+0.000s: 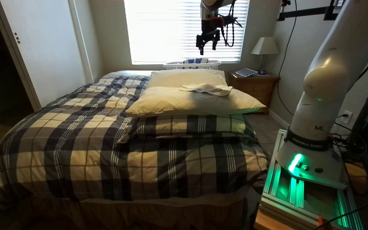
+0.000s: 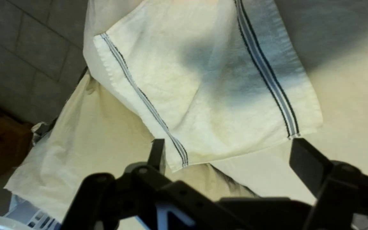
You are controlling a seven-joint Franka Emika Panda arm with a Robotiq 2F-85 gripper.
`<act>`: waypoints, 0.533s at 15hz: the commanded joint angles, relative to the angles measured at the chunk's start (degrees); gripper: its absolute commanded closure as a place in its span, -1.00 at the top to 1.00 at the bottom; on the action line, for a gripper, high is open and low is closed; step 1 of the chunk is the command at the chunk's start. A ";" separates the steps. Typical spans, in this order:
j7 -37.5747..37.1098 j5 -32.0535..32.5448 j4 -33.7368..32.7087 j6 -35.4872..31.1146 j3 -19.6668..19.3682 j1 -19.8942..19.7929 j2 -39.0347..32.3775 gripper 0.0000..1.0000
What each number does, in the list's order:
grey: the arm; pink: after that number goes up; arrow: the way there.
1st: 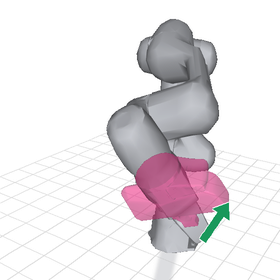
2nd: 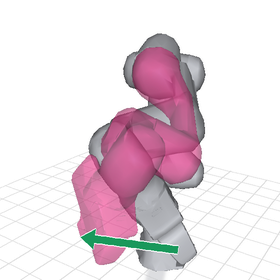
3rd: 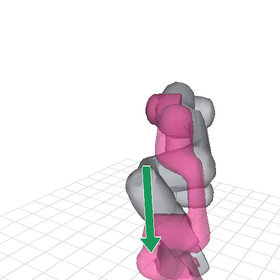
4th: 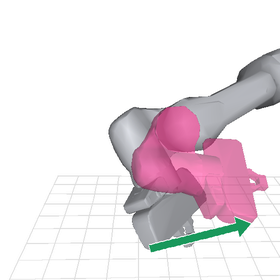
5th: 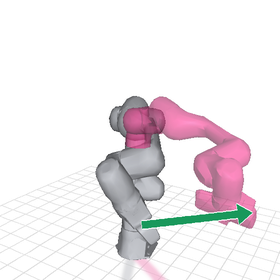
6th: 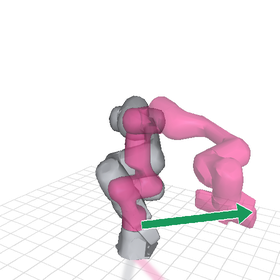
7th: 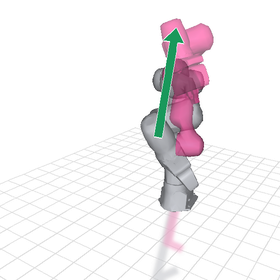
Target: Unfold the towel on the pillow
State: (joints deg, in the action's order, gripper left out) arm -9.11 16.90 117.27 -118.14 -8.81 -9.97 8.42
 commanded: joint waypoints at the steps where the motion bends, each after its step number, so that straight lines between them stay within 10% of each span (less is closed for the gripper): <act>1: -3.71 1.34 -2.35 1.73 0.12 -1.13 2.57 1.00; 8: -3.74 0.30 -3.94 3.00 -0.07 -1.80 3.81 1.00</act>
State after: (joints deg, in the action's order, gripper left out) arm -12.98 17.29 113.54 -115.30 -9.03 -11.59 12.33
